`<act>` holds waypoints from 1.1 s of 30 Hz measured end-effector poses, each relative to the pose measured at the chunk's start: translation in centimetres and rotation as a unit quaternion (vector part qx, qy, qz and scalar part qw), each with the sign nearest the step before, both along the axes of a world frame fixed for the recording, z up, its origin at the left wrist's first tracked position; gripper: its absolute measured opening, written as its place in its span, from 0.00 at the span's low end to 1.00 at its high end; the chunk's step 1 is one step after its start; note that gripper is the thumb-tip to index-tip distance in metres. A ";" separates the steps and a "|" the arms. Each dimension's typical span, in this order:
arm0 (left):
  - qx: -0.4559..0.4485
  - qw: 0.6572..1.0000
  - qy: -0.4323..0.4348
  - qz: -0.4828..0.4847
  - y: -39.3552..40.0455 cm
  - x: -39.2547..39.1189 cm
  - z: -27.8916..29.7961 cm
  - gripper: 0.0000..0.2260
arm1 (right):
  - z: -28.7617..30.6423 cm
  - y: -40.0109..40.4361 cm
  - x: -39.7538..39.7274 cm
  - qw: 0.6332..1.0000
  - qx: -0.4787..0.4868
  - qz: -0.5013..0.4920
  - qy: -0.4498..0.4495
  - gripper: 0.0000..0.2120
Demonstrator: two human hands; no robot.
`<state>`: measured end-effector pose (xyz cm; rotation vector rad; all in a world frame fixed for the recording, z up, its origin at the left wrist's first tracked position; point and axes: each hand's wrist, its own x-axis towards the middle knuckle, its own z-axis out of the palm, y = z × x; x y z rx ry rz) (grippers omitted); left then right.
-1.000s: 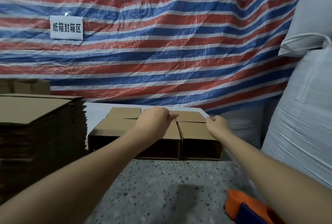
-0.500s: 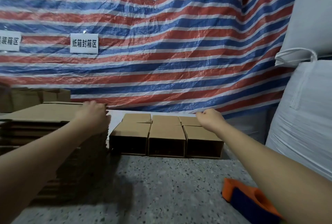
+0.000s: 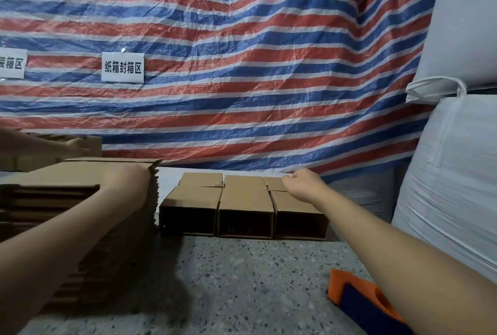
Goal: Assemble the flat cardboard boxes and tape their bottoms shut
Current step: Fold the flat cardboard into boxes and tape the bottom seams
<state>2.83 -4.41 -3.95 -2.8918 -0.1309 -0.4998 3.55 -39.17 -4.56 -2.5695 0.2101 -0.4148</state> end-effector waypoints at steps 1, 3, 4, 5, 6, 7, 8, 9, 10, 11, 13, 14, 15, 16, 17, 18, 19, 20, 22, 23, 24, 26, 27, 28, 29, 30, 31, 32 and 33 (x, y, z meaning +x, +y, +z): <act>0.039 0.999 -0.029 0.004 -0.6 -0.3 0.6 0.10 | 0.0 0.0 0.0 1.000 -0.002 0.001 -0.002 0.18; 0.131 0.986 -0.103 0.016 -1.9 -1.2 2.3 0.09 | 0.3 -0.1 0.0 1.000 0.001 -0.003 -0.014 0.14; 0.159 0.977 -0.140 0.011 -2.8 -1.7 3.4 0.08 | 0.6 -0.2 0.1 1.000 0.009 -0.004 -0.026 0.14; 0.171 0.970 -0.173 0.002 -3.7 -2.3 4.5 0.06 | 1.0 -0.3 0.2 0.999 0.019 -0.004 -0.042 0.15; 0.176 0.964 -0.198 -0.013 -4.6 -3.0 5.7 0.04 | 1.5 -0.4 0.2 0.998 0.030 -0.003 -0.058 0.17; 0.174 0.958 -0.224 -0.032 -5.5 -3.7 6.9 0.04 | 2.0 -0.4 0.2 0.996 0.045 0.001 -0.078 0.19; 0.166 0.952 -0.251 -0.057 -6.5 -4.4 8.0 0.06 | 2.5 -0.5 0.1 0.993 0.066 0.010 -0.098 0.20; 0.152 0.945 -0.276 -0.085 -7.5 -5.0 8.9 0.08 | 3.1 -0.6 0.1 0.988 0.093 0.021 -0.119 0.20; 0.127 0.940 -0.293 -0.120 -8.4 -5.5 9.7 0.08 | 3.6 -0.6 -0.1 0.982 0.124 0.030 -0.137 0.20; 0.092 0.937 -0.299 -0.154 -9.2 -5.8 10.4 0.08 | 4.2 -0.6 -0.3 0.974 0.160 0.037 -0.153 0.18; 0.023 0.931 -0.294 -0.216 -10.3 -6.2 11.5 0.09 | 5.3 -0.8 -0.6 0.952 0.232 0.045 -0.192 0.21; -0.009 0.925 -0.287 -0.251 -10.7 -6.2 11.8 0.10 | 5.9 -1.0 -0.8 0.941 0.257 0.039 -0.219 0.25; -0.039 0.915 -0.280 -0.289 -10.8 -6.1 12.0 0.11 | 6.4 -1.3 -1.1 0.929 0.274 0.029 -0.246 0.29; -0.063 0.903 -0.273 -0.326 -10.9 -6.0 12.1 0.12 | 6.8 -1.6 -1.4 0.920 0.290 0.023 -0.262 0.31; -0.086 0.889 -0.268 -0.360 -11.0 -5.8 12.0 0.12 | 7.1 -1.9 -1.6 0.913 0.307 0.023 -0.267 0.33; -0.107 0.875 -0.265 -0.390 -11.0 -5.6 11.9 0.12 | 7.4 -2.1 -1.9 0.908 0.327 0.025 -0.261 0.34; -0.126 0.861 -0.264 -0.416 -11.0 -5.4 11.8 0.12 | 7.5 -2.3 -2.4 0.903 0.346 0.024 -0.253 0.34; -0.140 0.847 -0.267 -0.438 -11.0 -5.2 11.6 0.12 | 7.5 -2.5 -2.9 0.899 0.362 0.022 -0.248 0.33; -0.157 0.828 -0.267 -0.467 -10.6 -4.6 11.1 0.12 | 7.3 -2.8 -3.9 0.886 0.384 0.019 -0.258 0.27; -0.175 0.823 -0.261 -0.473 -10.3 -4.3 10.7 0.11 | 7.1 -2.8 -4.3 0.879 0.396 0.020 -0.265 0.23; -0.209 0.818 -0.256 -0.470 -10.0 -4.1 10.2 0.11 | 6.8 -2.8 -4.7 0.874 0.406 0.020 -0.267 0.22; -0.347 0.800 -0.246 -0.423 -9.7 -3.6 8.7 0.12 | 5.8 -2.5 -5.4 0.869 0.422 0.016 -0.258 0.22; -0.447 0.777 -0.226 -0.381 -9.7 -3.5 7.7 0.16 | 5.2 -2.4 -5.7 0.869 0.426 0.010 -0.252 0.22; -0.554 0.740 -0.183 -0.335 -9.8 -3.4 6.7 0.19 | 4.4 -2.1 -6.0 0.871 0.425 0.004 -0.247 0.23; -0.651 0.687 -0.120 -0.300 -9.9 -3.3 5.4 0.19 | 3.4 -1.9 -6.2 0.874 0.422 -0.003 -0.242 0.24; -0.718 0.638 -0.052 -0.271 -10.1 -3.3 4.0 0.18 | 2.3 -1.6 -6.4 0.877 0.418 -0.009 -0.237 0.25; -0.751 0.611 -0.008 -0.251 -10.3 -3.3 2.5 0.17 | 1.0 -1.4 -6.5 0.882 0.413 -0.014 -0.227 0.25; -0.758 0.609 0.005 -0.234 -10.5 -3.2 0.8 0.16 | -0.3 -1.3 -6.6 0.886 0.411 -0.018 -0.213 0.25; -0.759 0.614 0.001 -0.217 -10.6 -3.2 -0.8 0.16 | -1.7 -1.2 -6.7 0.889 0.412 -0.022 -0.198 0.25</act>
